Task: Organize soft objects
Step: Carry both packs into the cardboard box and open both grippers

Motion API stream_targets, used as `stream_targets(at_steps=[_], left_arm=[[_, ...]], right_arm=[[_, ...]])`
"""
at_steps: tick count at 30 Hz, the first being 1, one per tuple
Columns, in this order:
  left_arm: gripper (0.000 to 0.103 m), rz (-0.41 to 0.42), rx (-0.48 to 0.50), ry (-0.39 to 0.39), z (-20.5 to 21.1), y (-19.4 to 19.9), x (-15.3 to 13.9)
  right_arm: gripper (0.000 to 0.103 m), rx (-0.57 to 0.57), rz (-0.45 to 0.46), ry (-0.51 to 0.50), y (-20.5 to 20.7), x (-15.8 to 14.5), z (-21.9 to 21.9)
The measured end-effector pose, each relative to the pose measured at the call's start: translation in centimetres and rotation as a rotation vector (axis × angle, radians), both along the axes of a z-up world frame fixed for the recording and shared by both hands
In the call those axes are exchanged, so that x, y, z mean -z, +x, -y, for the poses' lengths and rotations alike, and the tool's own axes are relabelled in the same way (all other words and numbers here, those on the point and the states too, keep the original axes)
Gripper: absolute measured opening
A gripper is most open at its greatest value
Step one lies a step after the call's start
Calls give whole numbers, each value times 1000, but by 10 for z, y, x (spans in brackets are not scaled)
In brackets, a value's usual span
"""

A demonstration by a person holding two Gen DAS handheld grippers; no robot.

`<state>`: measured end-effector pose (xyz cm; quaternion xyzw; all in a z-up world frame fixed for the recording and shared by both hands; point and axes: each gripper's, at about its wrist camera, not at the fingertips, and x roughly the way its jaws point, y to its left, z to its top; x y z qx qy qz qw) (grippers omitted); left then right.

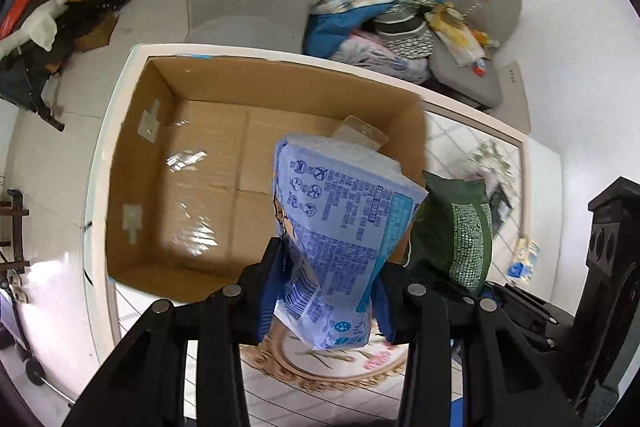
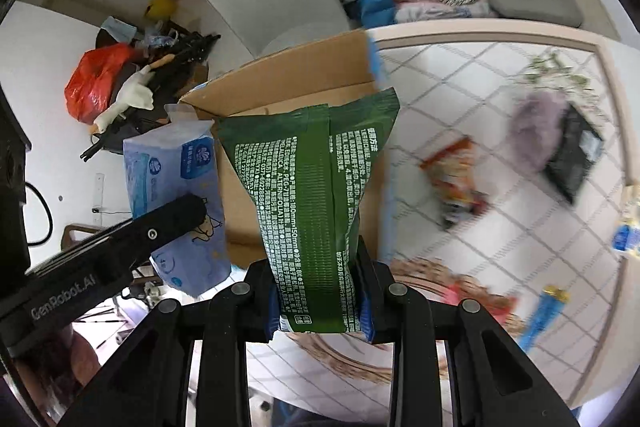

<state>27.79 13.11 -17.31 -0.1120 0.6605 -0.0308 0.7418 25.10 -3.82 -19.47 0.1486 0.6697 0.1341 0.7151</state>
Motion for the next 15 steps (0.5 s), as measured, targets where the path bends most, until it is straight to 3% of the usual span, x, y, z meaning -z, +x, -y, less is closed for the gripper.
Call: stream_targets(at_steps=[7,15], left_arm=[[37,-71,14,-22,-38,55,55],[41,-144,42,-70,-54,92,104]], right_arm=[[32,12,-57,-81,51,56,-60],[32,49,-104,-132,93,110,-81]])
